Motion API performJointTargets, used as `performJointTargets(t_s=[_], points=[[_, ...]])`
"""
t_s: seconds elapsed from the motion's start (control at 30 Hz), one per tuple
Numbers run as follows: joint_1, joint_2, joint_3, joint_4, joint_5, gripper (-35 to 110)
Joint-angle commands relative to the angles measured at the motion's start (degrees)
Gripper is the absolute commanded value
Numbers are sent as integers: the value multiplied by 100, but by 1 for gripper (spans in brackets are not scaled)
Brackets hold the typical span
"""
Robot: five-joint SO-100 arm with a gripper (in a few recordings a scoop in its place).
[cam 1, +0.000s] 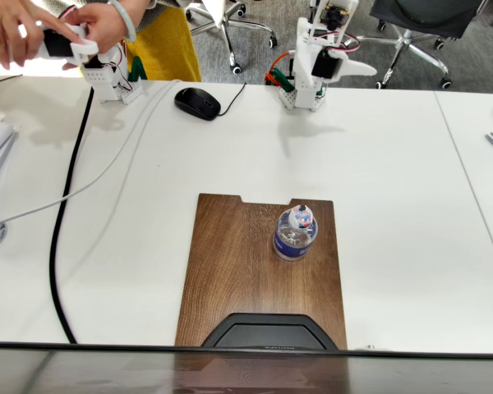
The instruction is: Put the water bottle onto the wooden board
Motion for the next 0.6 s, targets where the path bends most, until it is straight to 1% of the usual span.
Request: performJointTargets(t_s=[0.0,0.1,0.17,0.37,0.47,0.57], points=[[-158,132,-202,88,176,99],[-360,132,-334,88,791,99],[-483,132,-457,70,1011,99],[-554,132,-1090,334,1081,99],[-510,132,-1670,800,1617,99],[-360,132,-2584,2127,1591,99]])
